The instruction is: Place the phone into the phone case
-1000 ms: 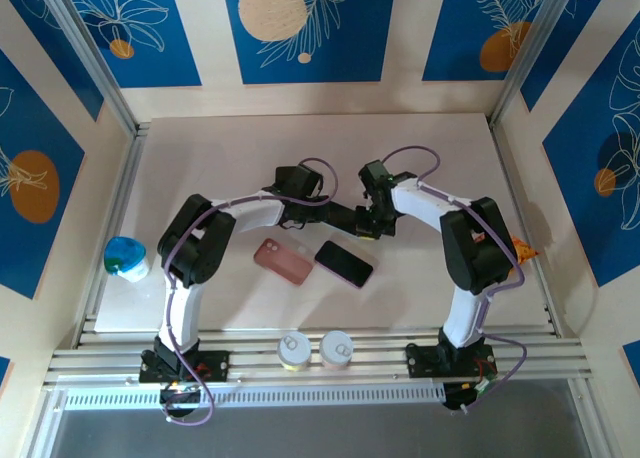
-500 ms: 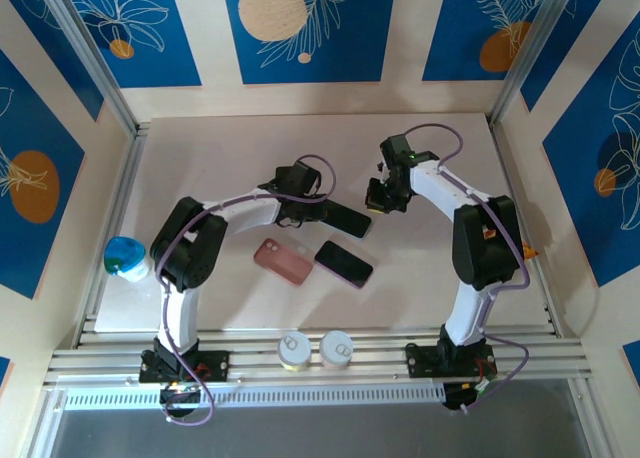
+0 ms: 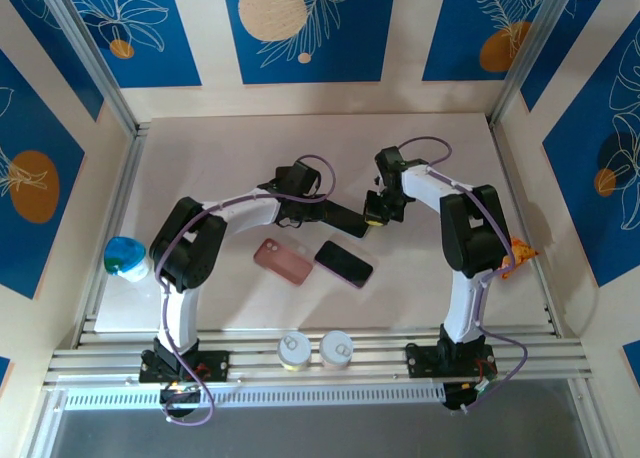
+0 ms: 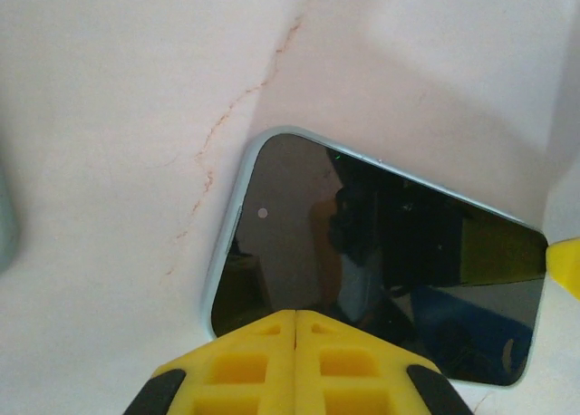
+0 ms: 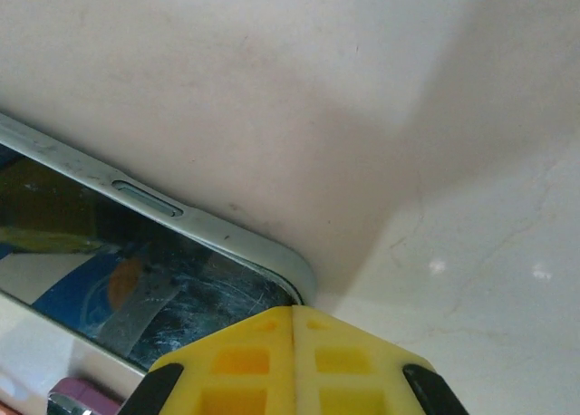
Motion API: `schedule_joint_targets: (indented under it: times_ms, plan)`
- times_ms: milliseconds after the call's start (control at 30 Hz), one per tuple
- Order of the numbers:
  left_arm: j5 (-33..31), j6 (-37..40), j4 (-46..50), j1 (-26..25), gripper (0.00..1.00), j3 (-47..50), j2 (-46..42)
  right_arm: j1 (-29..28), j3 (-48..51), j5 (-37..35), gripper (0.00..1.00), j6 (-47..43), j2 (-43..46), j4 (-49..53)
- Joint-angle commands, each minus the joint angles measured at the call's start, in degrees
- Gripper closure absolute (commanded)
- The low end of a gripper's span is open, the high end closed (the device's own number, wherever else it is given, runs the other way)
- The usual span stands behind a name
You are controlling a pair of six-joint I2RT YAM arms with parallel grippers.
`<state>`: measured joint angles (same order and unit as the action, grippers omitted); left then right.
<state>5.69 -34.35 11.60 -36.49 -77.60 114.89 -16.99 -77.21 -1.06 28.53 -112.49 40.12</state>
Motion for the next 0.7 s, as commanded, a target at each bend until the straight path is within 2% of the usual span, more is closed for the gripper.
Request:
schedule_joint_targets:
  times_ms: [0,67,267,667]
  plan:
    - [-0.24,-0.56,0.71,0.49,1.00,0.95,0.02,-1.63,-0.34,-2.36,1.00,-1.34,-2.91,1.93]
    - [-0.41,-0.56,0.72,0.54,1.00,1.14,0.19,-2.74,-1.25,-4.23,1.00,-1.60,-3.60,3.16]
    - [-0.49,-0.78,0.59,0.54,1.00,1.88,0.68,-4.27,-2.53,-3.53,1.00,-1.08,-4.67,5.41]
    - [-0.12,-0.70,0.63,1.44,1.00,2.11,2.09,-6.56,3.38,-0.15,1.00,5.70,-2.16,1.84]
